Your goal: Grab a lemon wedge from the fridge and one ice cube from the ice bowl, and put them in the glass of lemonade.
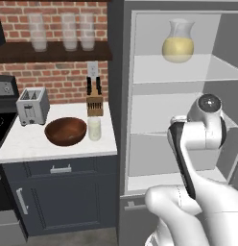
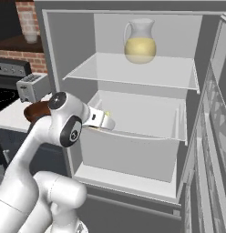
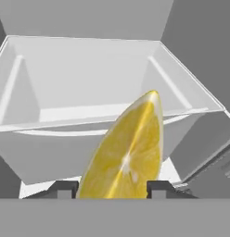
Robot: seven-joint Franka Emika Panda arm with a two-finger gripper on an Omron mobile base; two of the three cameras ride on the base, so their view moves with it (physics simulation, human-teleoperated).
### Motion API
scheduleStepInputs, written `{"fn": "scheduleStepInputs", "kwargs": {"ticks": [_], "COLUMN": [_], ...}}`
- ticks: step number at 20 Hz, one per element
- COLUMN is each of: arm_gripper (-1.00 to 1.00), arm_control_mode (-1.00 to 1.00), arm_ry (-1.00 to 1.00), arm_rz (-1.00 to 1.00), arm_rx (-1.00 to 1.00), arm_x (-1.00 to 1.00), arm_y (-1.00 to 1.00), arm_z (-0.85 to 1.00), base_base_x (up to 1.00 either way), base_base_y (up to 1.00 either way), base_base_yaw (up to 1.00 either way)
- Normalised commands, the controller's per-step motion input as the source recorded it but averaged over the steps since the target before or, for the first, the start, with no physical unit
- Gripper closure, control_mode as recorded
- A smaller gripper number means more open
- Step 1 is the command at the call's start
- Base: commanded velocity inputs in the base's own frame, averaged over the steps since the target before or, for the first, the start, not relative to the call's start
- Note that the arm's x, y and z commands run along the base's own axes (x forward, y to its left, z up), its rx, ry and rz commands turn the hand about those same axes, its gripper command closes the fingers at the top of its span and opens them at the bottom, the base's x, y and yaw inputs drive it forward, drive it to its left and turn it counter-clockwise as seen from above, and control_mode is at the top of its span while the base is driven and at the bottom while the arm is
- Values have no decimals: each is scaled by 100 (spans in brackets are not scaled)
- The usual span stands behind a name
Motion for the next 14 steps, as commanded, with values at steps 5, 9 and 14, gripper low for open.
{"fn": "scheduleStepInputs", "kwargs": {"ticks": [5, 9, 14], "arm_gripper": [100, 100, 100], "arm_control_mode": [-100, -100, 100], "arm_ry": [12, -1, -3], "arm_rz": [3, 11, 3], "arm_rx": [0, 0, 1], "arm_x": [-100, -94, -16], "arm_y": [8, 36, 12], "arm_z": [15, 0, 0], "base_base_x": [0, 0, -14], "base_base_y": [0, 0, 74], "base_base_yaw": [0, 0, 9]}}
